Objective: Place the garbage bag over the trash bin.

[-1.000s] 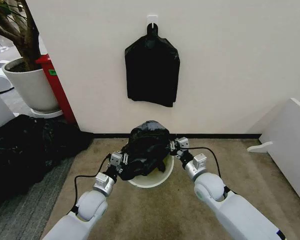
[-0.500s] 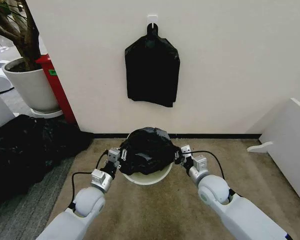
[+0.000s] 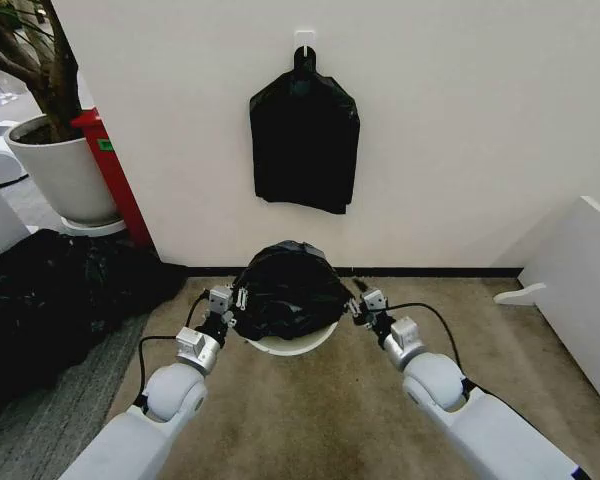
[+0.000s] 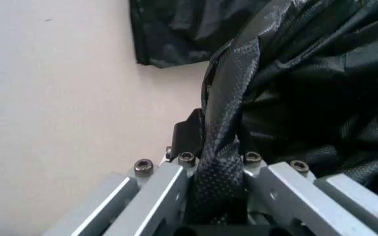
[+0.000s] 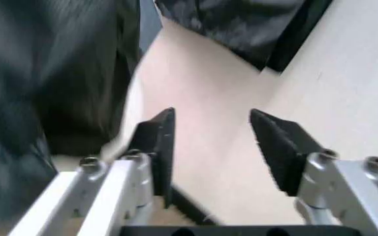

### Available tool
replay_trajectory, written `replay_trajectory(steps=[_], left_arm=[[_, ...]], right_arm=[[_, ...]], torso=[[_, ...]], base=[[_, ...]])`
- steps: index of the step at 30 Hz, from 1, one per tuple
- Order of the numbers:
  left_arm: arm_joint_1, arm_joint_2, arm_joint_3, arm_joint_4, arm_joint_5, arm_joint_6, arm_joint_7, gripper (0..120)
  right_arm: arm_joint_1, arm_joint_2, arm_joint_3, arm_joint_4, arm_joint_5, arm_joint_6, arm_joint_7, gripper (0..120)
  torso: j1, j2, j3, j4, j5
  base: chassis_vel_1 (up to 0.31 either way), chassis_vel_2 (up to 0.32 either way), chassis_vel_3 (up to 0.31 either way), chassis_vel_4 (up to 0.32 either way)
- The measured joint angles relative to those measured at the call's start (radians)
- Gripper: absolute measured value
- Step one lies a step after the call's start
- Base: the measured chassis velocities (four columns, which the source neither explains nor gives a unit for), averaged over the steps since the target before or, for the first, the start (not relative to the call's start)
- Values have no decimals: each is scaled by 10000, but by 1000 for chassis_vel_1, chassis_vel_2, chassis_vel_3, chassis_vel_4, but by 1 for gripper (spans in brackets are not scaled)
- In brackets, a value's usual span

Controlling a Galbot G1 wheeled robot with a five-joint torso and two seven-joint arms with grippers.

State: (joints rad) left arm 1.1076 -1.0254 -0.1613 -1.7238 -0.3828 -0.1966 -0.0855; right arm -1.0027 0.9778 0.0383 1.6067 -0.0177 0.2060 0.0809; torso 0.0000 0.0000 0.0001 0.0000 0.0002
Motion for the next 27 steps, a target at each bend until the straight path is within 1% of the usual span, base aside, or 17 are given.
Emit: replay_trajectory(steps=[2, 4, 5, 6, 7, 8, 10, 11, 12, 13, 15, 18, 19, 21, 22, 24, 27], left_arm=[[-71, 26, -125, 34, -93, 85, -80, 3], [-119, 59, -181, 42, -160, 124, -118, 3], [-119, 59, -181, 42, -160, 124, -118, 3], [-143, 75, -195, 41, -203, 137, -133, 3], [-146, 77, -196, 38, -218, 141, -137, 3], [-146, 67, -188, 17, -227, 154, -139, 3], [-146, 25, -161, -22, -225, 160, -143, 3], [-146, -12, -134, -38, -220, 162, -147, 3], [-146, -12, -134, -38, -220, 162, -147, 3], [-144, -86, -72, -65, -191, 166, -143, 3], [-129, -169, -6, -105, -144, 171, -142, 3], [-104, -280, 88, -182, -54, 184, -143, 3], [-104, -280, 88, -182, -54, 184, -143, 3], [-93, -305, 105, -196, -25, 188, -142, 3], [-85, -314, 116, -209, -12, 189, -142, 3], [-83, -320, 142, -221, -5, 189, -143, 3], [-136, -329, 219, -223, -3, 200, -143, 3]], right_arm=[[-180, -95, 176, 60, -352, 428, -2, 56], [-368, -196, 159, 426, -70, 604, 2, 63], [-368, -196, 159, 426, -70, 604, 2, 63], [-542, -272, 40, 908, 462, 656, -1, 69], [-626, -292, -23, 1139, 702, 655, -5, 71], [-805, -305, -189, 1753, 1247, 514, -23, 77], [-948, -295, -383, 2364, 1722, 221, -44, 84], [-1016, -277, -517, 2680, 1944, 32, -43, 88], [-1016, -277, -517, 2680, 1944, 32, -43, 88], [-1121, -224, -766, 3153, 2186, -392, -31, 93], [-1170, -158, -1059, 3431, 2232, -901, 29, 90], [-1090, -40, -1511, 3478, 2210, -1397, 55, 77], [-1090, -40, -1511, 3478, 2210, -1397, 55, 77], [-1027, 35, -1693, 3474, 2229, -1680, 101, 70], [-970, 122, -1814, 3450, 2257, -1898, 146, 64], [-889, 240, -1903, 3393, 2333, -2138, 195, 58], [-797, 355, -1933, 3281, 2354, -2394, 296, 53]], torso=[[0, 0, 0, 1, -2], [0, 0, 0, -1, -1], [0, 0, 0, -1, -1], [0, 1, -1, 0, -2], [0, 1, -1, -1, -3], [0, 0, 0, 0, -2], [0, 0, -1, 2, -3], [0, 0, -1, 2, -3], [0, 0, -1, 2, -3], [0, 0, -2, 1, -3], [0, 0, -1, -1, -5], [0, 0, -1, 0, -3], [0, 0, -1, 0, -3], [0, 0, -1, 0, -4], [0, 0, -1, 0, -2], [0, 0, -1, 1, -2], [0, 0, -1, 1, -3]], base=[[0, 0, 0, 0], [0, 0, 0, 0], [0, 0, 0, 0], [0, 0, 0, 0], [0, 0, 0, 0], [0, 0, 0, 0], [0, 0, 0, 0], [0, 0, 0, 0], [0, 0, 0, 0], [0, 0, 0, 0], [0, 0, 0, 0], [0, 0, 0, 0], [0, 0, 0, 0], [0, 0, 0, 0], [0, 0, 0, 0], [0, 0, 0, 0], [0, 0, 0, 0]])
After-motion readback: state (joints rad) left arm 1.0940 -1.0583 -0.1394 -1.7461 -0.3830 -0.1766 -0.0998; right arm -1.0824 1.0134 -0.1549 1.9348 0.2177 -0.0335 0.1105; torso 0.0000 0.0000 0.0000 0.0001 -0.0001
